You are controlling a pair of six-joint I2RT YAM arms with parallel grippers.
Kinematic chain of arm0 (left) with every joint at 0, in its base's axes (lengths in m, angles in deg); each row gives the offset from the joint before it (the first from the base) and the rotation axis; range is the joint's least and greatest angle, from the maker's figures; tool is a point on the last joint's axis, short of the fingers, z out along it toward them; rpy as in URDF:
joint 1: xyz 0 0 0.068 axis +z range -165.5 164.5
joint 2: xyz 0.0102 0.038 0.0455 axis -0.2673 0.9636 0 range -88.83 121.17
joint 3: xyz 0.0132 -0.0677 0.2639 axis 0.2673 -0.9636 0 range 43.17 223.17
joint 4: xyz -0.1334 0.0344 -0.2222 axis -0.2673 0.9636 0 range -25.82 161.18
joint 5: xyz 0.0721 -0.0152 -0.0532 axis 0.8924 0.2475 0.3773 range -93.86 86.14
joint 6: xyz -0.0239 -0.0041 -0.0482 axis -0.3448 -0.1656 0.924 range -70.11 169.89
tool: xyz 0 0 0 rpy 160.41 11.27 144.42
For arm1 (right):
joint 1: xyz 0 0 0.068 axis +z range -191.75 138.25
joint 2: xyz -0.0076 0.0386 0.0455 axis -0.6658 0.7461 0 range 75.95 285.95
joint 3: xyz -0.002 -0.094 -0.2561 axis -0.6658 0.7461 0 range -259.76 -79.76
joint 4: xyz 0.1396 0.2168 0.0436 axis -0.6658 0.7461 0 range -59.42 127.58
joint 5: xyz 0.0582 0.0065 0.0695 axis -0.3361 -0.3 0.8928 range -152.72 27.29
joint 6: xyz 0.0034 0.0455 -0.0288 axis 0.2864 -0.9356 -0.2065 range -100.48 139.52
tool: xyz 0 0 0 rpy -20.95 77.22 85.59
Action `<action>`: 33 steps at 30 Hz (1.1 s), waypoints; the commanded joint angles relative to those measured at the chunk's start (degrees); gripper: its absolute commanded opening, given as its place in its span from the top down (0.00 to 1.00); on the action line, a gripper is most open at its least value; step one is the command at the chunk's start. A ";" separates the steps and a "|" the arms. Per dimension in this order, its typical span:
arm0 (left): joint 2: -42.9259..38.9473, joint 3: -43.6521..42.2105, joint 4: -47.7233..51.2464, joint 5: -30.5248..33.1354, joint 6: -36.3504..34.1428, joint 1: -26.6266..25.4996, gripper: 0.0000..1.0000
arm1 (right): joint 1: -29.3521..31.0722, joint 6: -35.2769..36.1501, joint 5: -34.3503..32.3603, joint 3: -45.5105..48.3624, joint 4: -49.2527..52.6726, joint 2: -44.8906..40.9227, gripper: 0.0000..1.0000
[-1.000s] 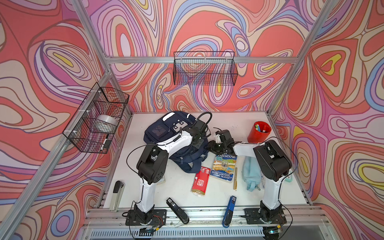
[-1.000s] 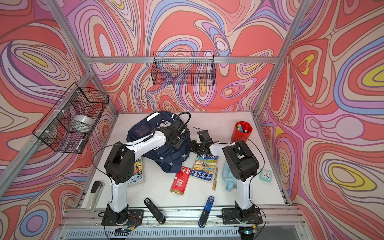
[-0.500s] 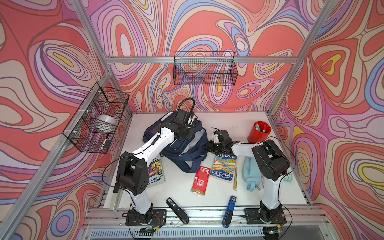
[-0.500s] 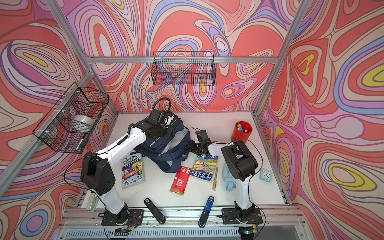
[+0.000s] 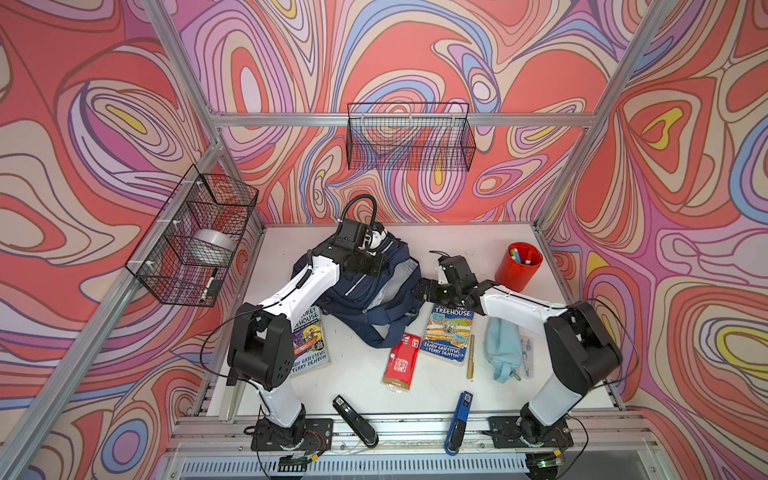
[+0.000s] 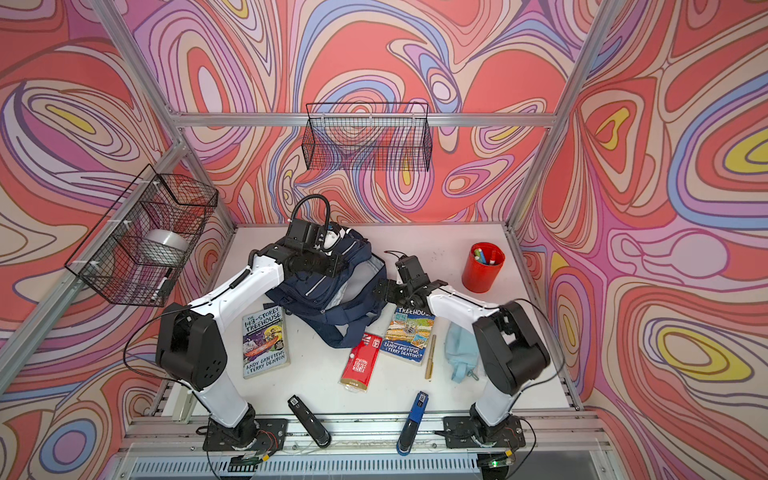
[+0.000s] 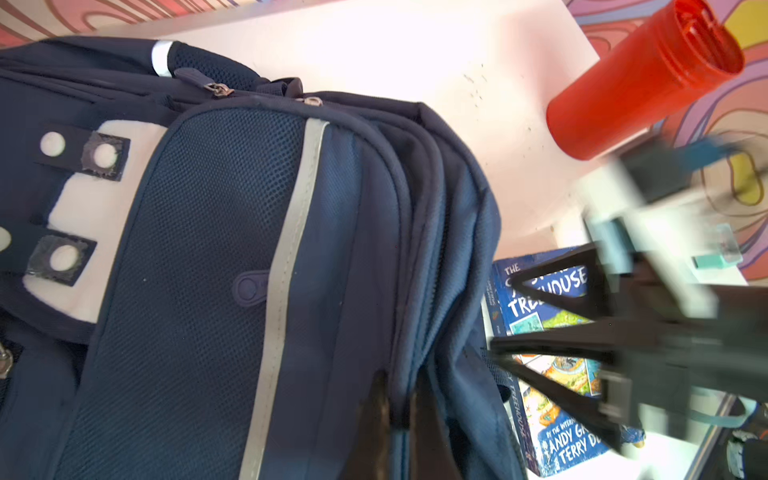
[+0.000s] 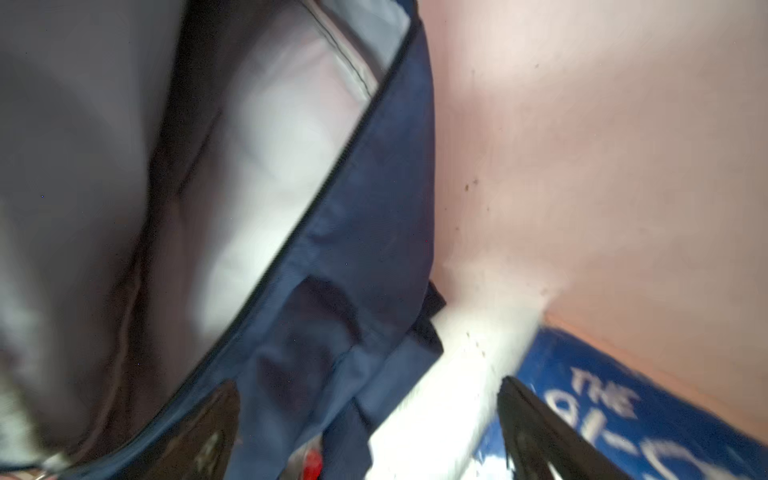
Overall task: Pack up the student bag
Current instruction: 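Release the zipper and grasp the blue 91-Storey Treehouse book with the right gripper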
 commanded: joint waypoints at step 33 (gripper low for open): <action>-0.61 -2.55 -4.03 -3.12 1.20 -1.35 1.00 | -12.63 -7.02 2.13 20.65 -9.19 -1.15 0.29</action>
